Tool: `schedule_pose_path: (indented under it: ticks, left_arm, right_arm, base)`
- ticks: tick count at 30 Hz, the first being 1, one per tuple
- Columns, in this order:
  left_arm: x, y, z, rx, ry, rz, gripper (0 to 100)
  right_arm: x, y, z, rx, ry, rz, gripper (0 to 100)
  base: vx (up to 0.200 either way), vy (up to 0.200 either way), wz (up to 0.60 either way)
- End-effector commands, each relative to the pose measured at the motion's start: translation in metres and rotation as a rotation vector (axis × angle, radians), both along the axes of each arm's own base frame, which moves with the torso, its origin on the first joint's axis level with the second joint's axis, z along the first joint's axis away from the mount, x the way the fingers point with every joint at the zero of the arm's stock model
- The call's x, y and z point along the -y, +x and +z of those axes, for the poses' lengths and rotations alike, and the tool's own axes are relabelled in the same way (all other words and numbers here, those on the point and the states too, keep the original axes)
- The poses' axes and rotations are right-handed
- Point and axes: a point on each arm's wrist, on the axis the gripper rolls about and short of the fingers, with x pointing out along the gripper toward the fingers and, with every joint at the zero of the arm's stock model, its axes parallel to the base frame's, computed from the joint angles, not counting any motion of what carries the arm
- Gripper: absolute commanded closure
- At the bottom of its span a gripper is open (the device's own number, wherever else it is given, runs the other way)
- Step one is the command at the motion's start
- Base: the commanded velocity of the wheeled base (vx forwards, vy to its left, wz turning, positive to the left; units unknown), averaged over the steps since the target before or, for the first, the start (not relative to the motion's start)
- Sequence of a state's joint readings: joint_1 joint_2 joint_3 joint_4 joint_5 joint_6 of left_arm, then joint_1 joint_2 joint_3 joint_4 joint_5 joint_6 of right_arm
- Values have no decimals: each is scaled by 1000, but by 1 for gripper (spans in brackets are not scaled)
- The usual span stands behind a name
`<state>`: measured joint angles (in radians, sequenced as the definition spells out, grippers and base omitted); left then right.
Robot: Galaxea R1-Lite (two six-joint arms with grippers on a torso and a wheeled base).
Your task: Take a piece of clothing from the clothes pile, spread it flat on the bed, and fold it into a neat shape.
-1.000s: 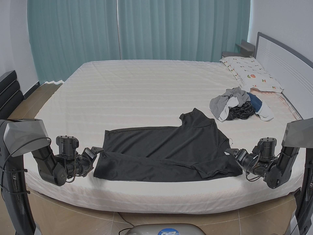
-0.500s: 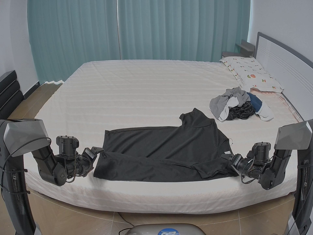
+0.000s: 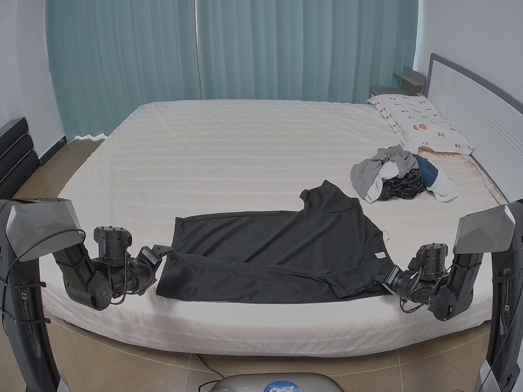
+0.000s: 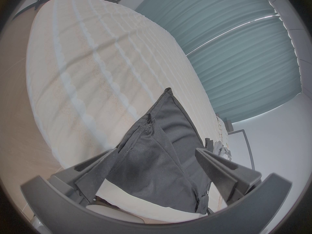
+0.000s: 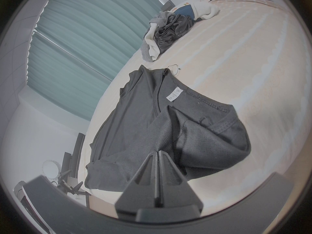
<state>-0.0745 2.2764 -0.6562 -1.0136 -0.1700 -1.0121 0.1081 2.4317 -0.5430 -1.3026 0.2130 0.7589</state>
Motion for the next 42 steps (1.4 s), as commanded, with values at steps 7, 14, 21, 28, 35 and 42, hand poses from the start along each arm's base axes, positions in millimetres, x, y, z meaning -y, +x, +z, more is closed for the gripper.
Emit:
schedule_pose_path:
  ticks: [7,14,21,28,35,42]
  left_arm:
    - [0,0,0,-1,0,1,0]
    - [0,0,0,-1,0,1,0]
    - [0,0,0,-1,0,1,0]
    - [0,0,0,-1,0,-1,0]
    - [0,0,0,-1,0,-1,0]
    - [0,0,0,-1,0,1,0]
  right_arm:
    - [1,-14,7,-9,-13,7,100]
    - [2,-20,11,36,-24,16,0]
    - [2,-24,7,29,-37,31,0]
    - [-9,-21,1,22,-26,55,0]
    - [-6,-15,-3,26,-24,43,0]
    - [-4,-19,4,24,-17,27,0]
  base:
    - [0,0,0]
    - [0,0,0]
    - [0,0,0]
    - [0,0,0]
    - [0,0,0]
    - [0,0,0]
